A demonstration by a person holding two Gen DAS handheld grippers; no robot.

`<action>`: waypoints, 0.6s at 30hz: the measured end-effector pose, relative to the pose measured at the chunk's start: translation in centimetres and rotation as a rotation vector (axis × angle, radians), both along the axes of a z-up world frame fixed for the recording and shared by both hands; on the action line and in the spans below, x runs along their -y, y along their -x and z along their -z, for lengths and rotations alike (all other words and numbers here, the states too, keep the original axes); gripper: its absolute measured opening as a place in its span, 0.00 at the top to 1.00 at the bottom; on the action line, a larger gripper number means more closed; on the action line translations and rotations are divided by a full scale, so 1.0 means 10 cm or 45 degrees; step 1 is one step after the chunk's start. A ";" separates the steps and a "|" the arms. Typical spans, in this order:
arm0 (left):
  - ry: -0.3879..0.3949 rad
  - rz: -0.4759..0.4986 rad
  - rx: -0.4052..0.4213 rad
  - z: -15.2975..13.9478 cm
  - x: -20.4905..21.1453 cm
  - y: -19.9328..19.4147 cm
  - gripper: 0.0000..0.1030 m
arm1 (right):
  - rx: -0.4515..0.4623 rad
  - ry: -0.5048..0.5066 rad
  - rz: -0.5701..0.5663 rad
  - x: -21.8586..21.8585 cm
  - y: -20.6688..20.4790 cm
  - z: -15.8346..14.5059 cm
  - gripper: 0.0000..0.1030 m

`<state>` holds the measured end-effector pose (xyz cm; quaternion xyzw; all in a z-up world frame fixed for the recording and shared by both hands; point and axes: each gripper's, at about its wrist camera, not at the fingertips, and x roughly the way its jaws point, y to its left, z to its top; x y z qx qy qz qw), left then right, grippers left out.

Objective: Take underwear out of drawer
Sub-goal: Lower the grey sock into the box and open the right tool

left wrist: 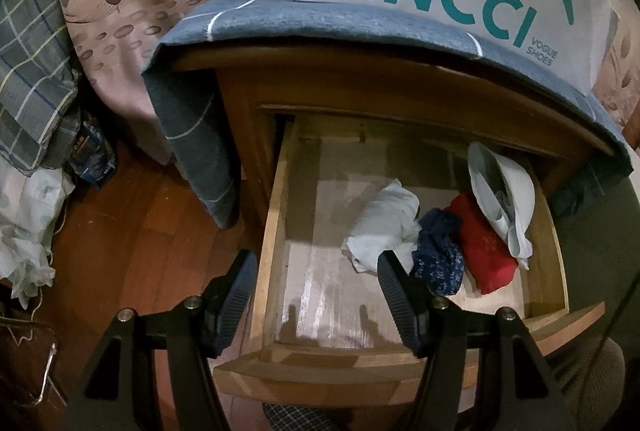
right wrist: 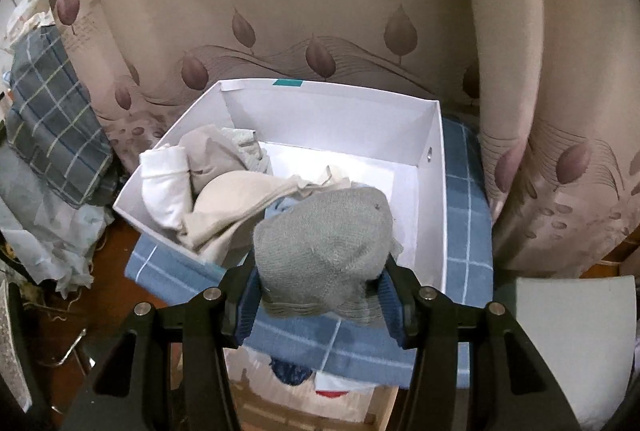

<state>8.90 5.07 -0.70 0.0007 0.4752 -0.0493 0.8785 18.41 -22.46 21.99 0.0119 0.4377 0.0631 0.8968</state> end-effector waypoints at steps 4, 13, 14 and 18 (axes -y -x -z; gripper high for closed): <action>0.009 -0.006 -0.010 0.01 -0.02 -0.01 0.37 | -0.027 0.012 0.014 0.00 -0.21 0.14 0.53; 0.010 -0.019 -0.009 0.03 -0.04 -0.04 0.37 | -0.052 -0.049 0.066 0.13 -0.45 0.36 0.47; 0.011 -0.020 -0.008 0.03 -0.04 -0.04 0.37 | -0.047 -0.054 0.072 0.14 -0.45 0.37 0.46; 0.007 -0.018 -0.009 0.04 -0.04 -0.04 0.37 | -0.033 -0.074 0.073 0.15 -0.42 0.39 0.41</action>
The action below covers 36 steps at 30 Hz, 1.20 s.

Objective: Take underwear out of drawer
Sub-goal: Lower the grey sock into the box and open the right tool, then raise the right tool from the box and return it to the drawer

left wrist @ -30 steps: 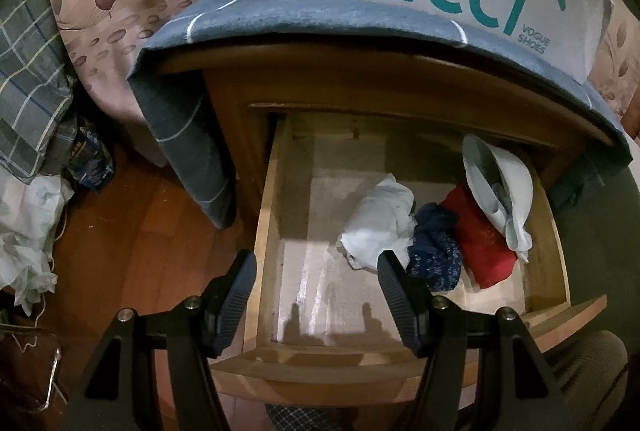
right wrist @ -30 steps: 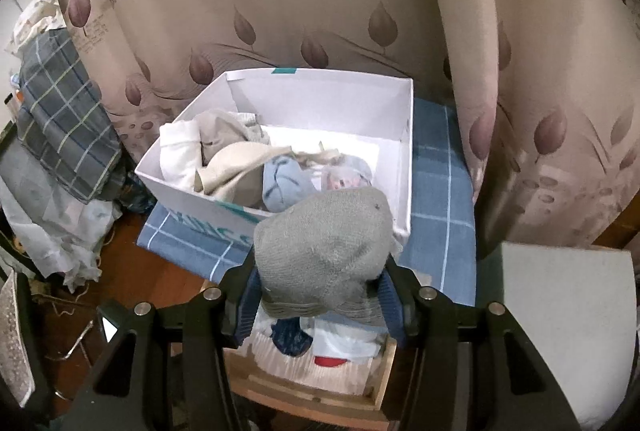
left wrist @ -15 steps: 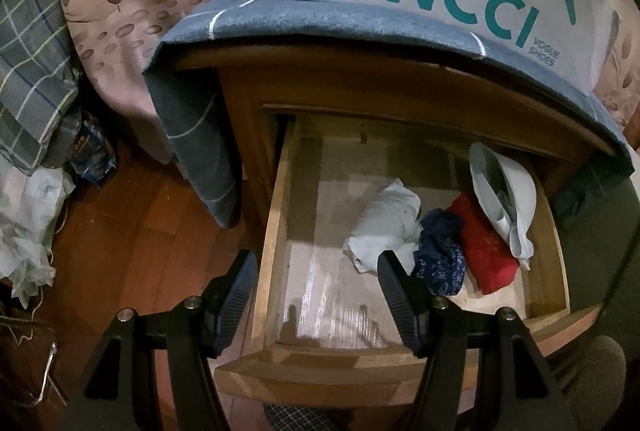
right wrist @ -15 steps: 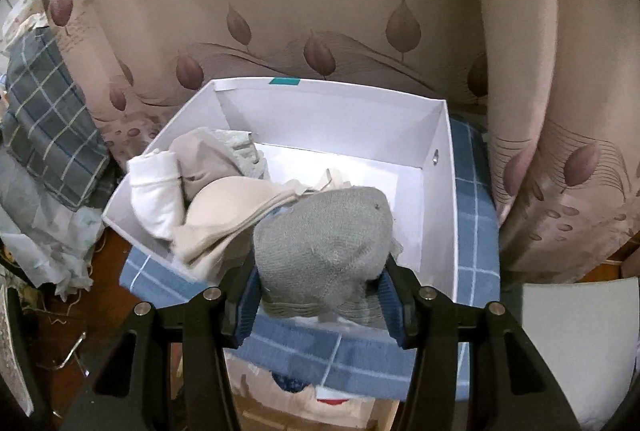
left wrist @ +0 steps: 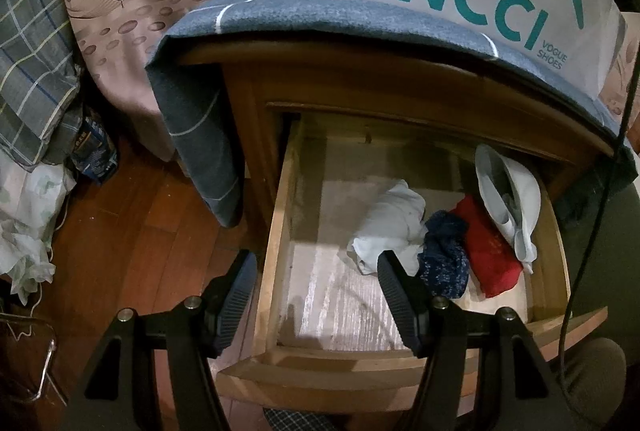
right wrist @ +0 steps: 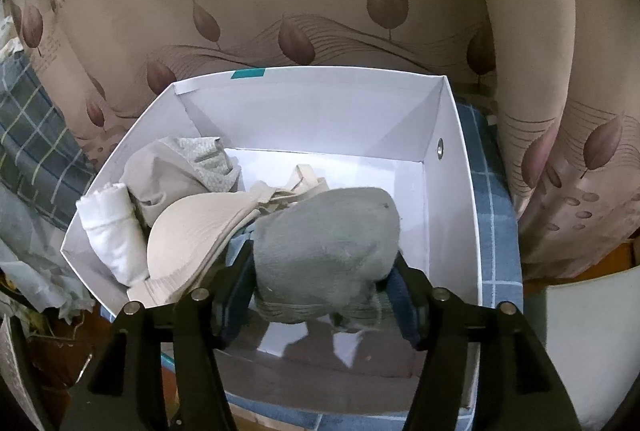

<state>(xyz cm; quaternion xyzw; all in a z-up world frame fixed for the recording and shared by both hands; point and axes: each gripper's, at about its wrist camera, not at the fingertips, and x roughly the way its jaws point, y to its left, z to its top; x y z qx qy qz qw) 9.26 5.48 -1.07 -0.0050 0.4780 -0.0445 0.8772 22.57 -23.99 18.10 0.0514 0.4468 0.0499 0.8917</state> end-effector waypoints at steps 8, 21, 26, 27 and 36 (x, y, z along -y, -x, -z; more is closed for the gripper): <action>-0.019 0.006 0.004 0.01 0.02 0.00 0.37 | -0.005 0.051 -0.023 -0.05 0.10 -0.06 0.35; -0.037 0.012 0.007 0.00 0.04 0.01 0.37 | 0.047 0.066 -0.043 -0.03 0.31 -0.34 0.33; -0.041 0.014 0.005 0.00 0.04 0.01 0.37 | 0.064 0.070 -0.074 -0.07 0.54 -0.42 0.33; -0.042 0.012 0.006 0.00 0.04 0.01 0.37 | 0.063 0.066 -0.085 -0.08 0.62 -0.43 0.33; -0.053 0.023 -0.001 0.01 0.04 0.03 0.37 | -0.017 0.058 -0.168 -0.15 1.25 -0.18 0.30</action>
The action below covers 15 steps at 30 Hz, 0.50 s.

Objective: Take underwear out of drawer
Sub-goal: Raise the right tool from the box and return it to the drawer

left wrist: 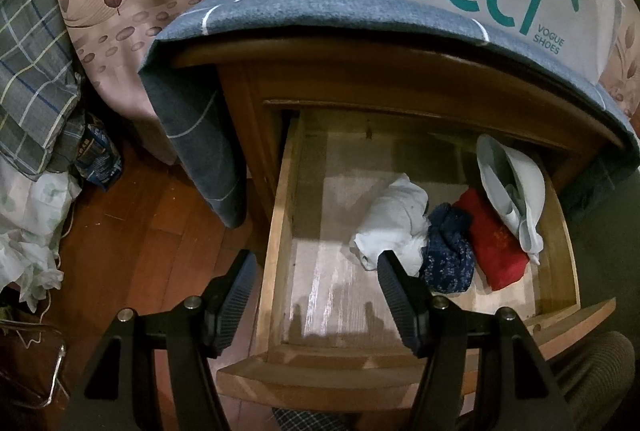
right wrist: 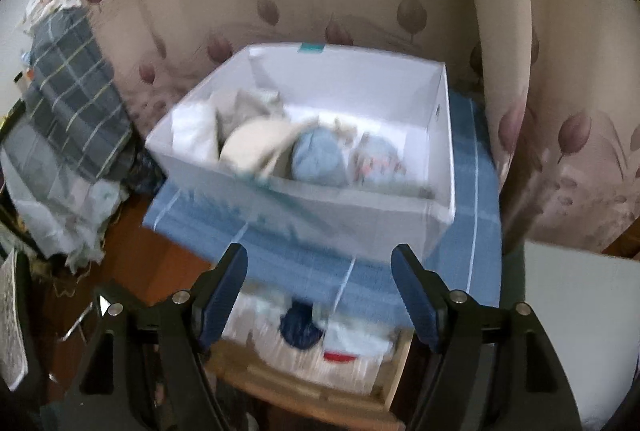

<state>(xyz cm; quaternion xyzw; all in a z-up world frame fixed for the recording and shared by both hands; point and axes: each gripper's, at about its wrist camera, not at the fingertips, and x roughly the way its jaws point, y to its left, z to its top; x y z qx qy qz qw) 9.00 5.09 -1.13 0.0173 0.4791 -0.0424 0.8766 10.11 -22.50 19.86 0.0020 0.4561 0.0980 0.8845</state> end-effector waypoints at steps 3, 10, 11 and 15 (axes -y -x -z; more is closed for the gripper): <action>0.003 0.002 0.000 0.00 0.00 0.00 0.37 | -0.060 0.012 -0.007 0.00 0.15 0.22 0.30; 0.017 -0.004 -0.008 0.00 -0.03 -0.01 0.37 | -0.236 0.029 0.035 0.09 0.28 0.98 0.30; 0.016 -0.004 -0.008 0.00 -0.02 -0.01 0.37 | -0.260 0.019 0.048 0.11 0.29 1.11 0.31; 0.013 0.001 -0.007 0.00 -0.01 0.00 0.37 | -0.342 0.017 0.083 0.09 0.24 1.51 0.32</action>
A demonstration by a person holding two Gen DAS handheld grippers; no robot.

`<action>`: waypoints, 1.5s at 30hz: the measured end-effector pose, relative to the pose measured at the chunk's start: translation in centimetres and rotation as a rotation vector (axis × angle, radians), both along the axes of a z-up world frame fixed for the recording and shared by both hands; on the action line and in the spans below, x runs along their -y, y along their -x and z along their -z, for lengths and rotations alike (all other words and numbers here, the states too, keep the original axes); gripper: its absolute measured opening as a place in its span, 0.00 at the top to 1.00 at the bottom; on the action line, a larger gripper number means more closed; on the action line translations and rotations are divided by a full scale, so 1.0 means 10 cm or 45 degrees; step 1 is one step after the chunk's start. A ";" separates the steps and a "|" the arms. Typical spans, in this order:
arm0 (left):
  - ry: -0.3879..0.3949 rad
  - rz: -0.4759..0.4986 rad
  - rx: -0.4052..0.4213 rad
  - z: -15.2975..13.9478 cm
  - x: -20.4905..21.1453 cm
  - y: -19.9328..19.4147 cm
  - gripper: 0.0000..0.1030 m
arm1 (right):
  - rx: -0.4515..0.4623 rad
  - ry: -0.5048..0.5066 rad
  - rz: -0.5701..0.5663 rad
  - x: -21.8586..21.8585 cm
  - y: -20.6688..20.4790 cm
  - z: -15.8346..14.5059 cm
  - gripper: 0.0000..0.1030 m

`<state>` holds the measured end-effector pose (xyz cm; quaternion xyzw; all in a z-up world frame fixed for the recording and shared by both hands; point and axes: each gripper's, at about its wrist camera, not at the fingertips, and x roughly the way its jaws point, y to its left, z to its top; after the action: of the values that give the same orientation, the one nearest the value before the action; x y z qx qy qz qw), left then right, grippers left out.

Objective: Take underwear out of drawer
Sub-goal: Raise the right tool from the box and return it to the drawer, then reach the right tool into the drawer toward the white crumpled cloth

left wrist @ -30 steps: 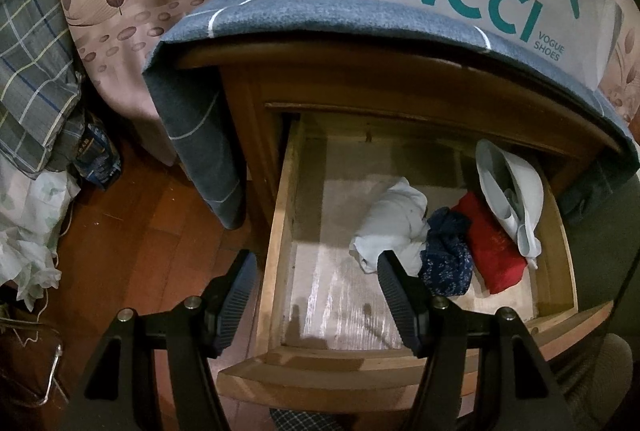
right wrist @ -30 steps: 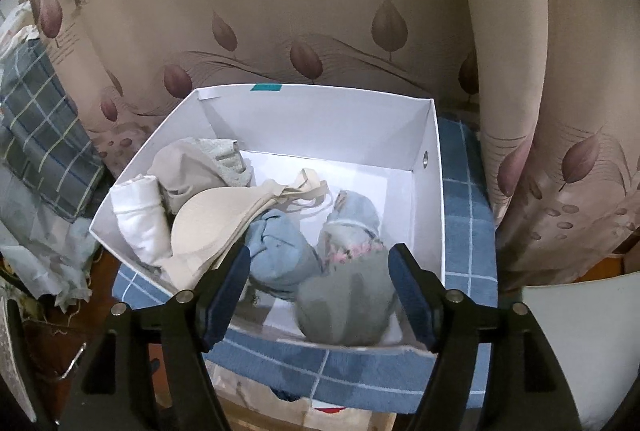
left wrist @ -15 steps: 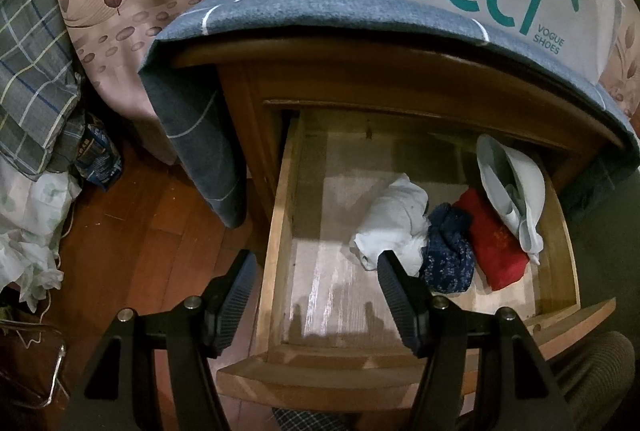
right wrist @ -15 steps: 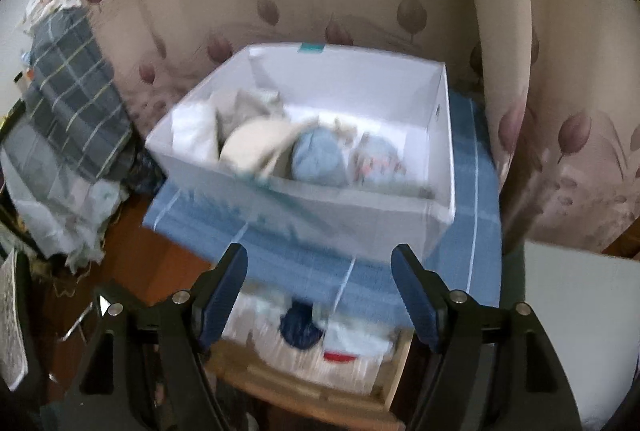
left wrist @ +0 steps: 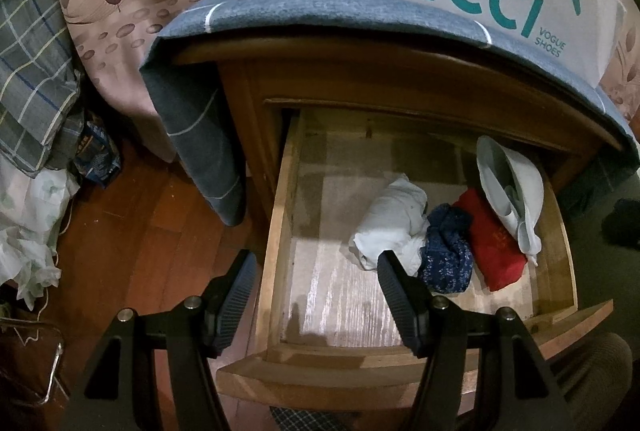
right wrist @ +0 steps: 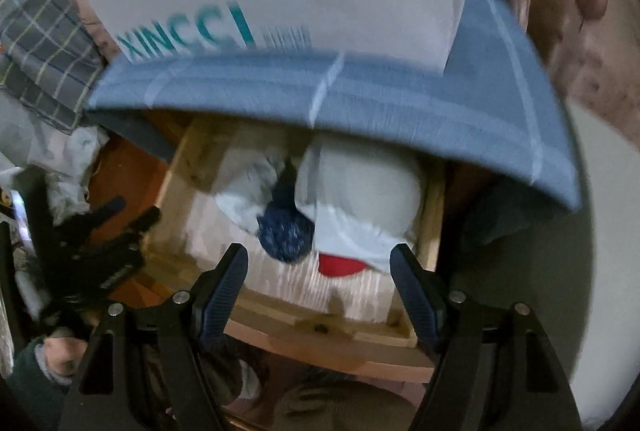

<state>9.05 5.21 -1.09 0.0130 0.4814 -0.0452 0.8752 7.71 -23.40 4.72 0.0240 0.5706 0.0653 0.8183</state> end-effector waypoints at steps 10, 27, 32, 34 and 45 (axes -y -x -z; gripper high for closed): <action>0.042 -0.016 -0.008 -0.01 -0.06 -0.01 0.37 | -0.004 0.340 -0.200 -0.46 -0.26 0.51 0.31; 0.057 0.009 -0.023 0.00 -0.04 -0.02 0.37 | 0.012 0.886 -0.436 -0.81 -0.49 1.10 0.45; 0.056 0.012 -0.022 0.00 -0.03 -0.02 0.37 | 0.022 0.968 -0.427 -0.83 -0.58 1.15 0.46; 0.054 0.010 -0.024 0.00 -0.03 -0.03 0.37 | 0.034 1.009 -0.436 -0.84 -0.61 1.18 0.46; 0.037 0.019 -0.027 0.01 -0.01 -0.03 0.37 | 0.084 1.084 -0.495 -0.89 -0.61 1.28 0.69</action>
<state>9.36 5.29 -1.19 0.0035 0.4899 -0.0587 0.8698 13.83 -14.46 -8.09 -0.4233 0.5144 -0.0216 0.7455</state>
